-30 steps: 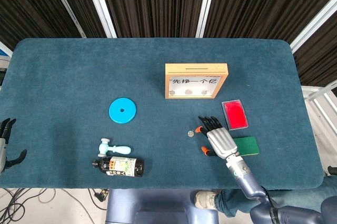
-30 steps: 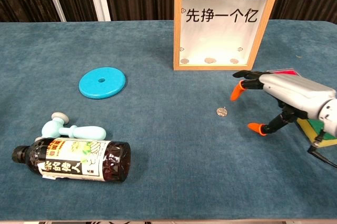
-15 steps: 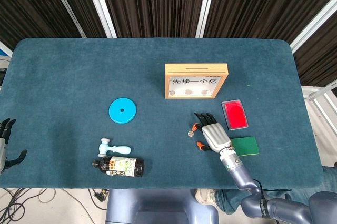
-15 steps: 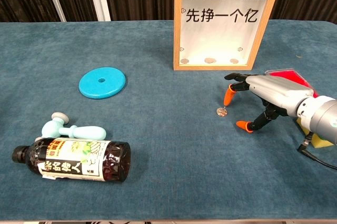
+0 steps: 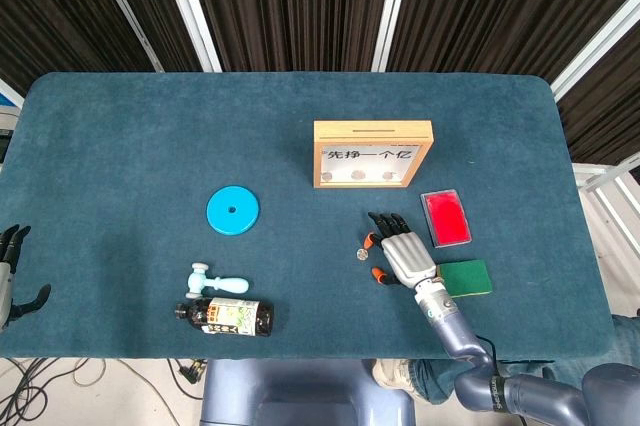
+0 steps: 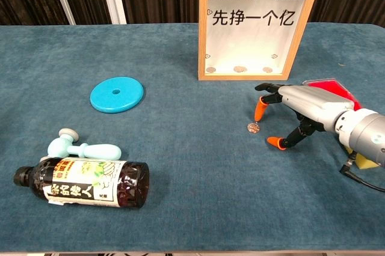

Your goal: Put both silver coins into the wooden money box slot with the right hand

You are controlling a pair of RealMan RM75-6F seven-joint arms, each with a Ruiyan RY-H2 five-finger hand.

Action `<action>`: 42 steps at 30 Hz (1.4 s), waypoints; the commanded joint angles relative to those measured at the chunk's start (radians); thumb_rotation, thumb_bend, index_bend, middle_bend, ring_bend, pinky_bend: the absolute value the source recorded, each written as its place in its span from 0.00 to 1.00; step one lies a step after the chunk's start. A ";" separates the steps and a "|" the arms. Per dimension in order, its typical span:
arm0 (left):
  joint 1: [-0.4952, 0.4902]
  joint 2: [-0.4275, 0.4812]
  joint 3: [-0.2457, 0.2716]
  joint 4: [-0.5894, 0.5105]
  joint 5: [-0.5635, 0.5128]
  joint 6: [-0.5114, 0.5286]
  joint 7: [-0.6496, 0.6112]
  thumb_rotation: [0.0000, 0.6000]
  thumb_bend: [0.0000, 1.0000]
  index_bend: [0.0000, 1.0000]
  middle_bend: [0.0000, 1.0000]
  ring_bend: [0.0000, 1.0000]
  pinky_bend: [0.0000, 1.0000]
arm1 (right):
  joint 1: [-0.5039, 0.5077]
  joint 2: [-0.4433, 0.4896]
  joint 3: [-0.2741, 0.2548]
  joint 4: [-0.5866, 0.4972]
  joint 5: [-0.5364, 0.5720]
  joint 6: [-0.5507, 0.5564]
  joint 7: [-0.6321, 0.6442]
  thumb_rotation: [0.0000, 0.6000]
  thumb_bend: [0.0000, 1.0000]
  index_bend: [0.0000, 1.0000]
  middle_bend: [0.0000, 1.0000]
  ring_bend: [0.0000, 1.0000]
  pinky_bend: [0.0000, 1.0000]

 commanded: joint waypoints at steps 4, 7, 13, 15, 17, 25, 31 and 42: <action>-0.001 0.001 0.001 0.000 -0.001 -0.001 0.001 1.00 0.30 0.05 0.00 0.00 0.00 | -0.001 -0.003 0.002 -0.001 -0.007 0.003 0.001 1.00 0.44 0.42 0.02 0.00 0.00; -0.001 0.001 0.001 -0.001 -0.002 -0.002 0.002 1.00 0.30 0.05 0.00 0.00 0.00 | 0.002 -0.007 0.004 0.000 -0.012 -0.001 0.001 1.00 0.46 0.43 0.02 0.00 0.00; -0.002 0.002 0.001 -0.003 -0.009 -0.004 0.006 1.00 0.30 0.05 0.00 0.00 0.00 | 0.008 -0.019 0.009 0.007 -0.014 -0.011 -0.003 1.00 0.49 0.43 0.02 0.00 0.00; -0.002 0.002 0.001 -0.004 -0.010 -0.004 0.007 1.00 0.30 0.05 0.00 0.00 0.00 | 0.009 -0.021 0.009 0.008 -0.014 -0.013 -0.004 1.00 0.49 0.43 0.02 0.00 0.00; -0.003 0.003 0.001 -0.004 -0.012 -0.005 0.009 1.00 0.30 0.05 0.00 0.00 0.00 | 0.010 -0.026 0.011 0.011 -0.012 -0.015 -0.007 1.00 0.49 0.43 0.02 0.00 0.00; -0.004 0.004 0.001 -0.007 -0.015 -0.005 0.012 1.00 0.30 0.05 0.00 0.00 0.00 | 0.010 -0.038 0.019 0.020 0.002 -0.024 -0.013 1.00 0.49 0.43 0.02 0.00 0.00; -0.005 0.005 0.001 -0.008 -0.018 -0.007 0.015 1.00 0.30 0.05 0.00 0.00 0.00 | 0.010 -0.039 0.025 0.024 0.005 -0.023 -0.022 1.00 0.49 0.43 0.02 0.00 0.00; -0.006 0.005 0.003 -0.010 -0.020 -0.006 0.019 1.00 0.30 0.06 0.00 0.00 0.00 | 0.006 -0.040 0.024 0.030 0.022 -0.042 -0.027 1.00 0.49 0.43 0.02 0.00 0.00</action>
